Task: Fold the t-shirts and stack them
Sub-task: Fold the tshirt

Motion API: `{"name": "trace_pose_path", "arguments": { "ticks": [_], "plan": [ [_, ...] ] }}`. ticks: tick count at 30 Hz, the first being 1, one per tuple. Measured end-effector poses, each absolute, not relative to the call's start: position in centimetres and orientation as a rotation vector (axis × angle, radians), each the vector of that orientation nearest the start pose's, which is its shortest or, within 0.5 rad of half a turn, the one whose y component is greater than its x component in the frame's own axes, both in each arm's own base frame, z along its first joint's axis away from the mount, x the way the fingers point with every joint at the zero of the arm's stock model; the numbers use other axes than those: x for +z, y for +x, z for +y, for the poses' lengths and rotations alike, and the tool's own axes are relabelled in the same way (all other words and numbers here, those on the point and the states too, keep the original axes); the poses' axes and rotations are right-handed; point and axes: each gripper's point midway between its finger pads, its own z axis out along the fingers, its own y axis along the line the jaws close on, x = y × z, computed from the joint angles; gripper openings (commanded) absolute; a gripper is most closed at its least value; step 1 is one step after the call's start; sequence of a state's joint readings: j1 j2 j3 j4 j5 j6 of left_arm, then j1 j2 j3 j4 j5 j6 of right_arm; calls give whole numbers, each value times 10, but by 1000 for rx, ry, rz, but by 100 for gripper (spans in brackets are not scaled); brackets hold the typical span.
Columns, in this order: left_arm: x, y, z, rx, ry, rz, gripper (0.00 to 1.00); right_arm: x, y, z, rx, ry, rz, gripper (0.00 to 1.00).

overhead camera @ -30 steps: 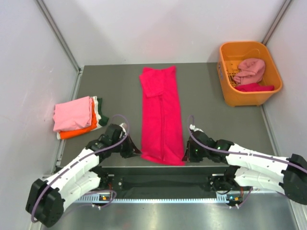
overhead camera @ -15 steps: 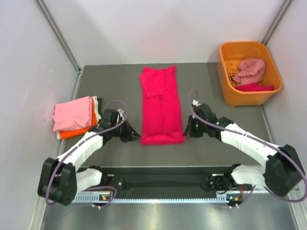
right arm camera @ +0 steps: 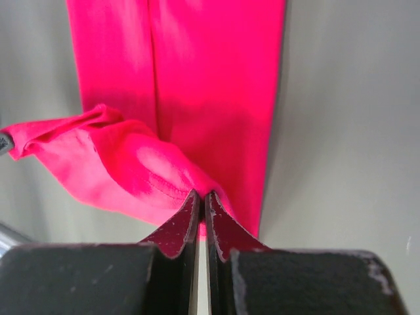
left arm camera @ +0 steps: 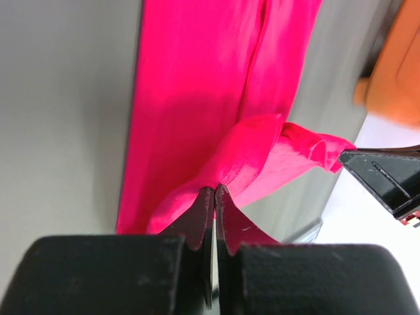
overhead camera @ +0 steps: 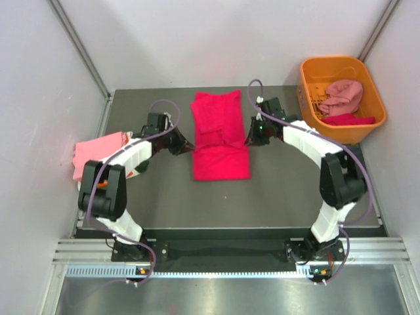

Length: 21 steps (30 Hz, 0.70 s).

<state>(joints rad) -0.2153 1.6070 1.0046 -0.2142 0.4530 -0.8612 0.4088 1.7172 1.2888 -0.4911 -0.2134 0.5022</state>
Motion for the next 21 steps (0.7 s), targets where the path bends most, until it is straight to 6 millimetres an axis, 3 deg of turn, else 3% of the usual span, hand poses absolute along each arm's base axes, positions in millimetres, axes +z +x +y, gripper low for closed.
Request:
{"name": "trace_pose_path", "arguments": {
  "ticks": [5,8,15,21],
  "plan": [
    [109,415,-191,-992,-587,2441,0,103,414,218,626,43,2586,0],
    [99,433,-194,-992,-593,2444,0,95,432,213,625,57,2604,0],
    [85,449,-196,-992,-610,2460,0,83,452,214,639,44,2631,0],
    [94,458,-191,-1005,-610,2430,0,91,460,218,656,19,2613,0]
  ]
}}
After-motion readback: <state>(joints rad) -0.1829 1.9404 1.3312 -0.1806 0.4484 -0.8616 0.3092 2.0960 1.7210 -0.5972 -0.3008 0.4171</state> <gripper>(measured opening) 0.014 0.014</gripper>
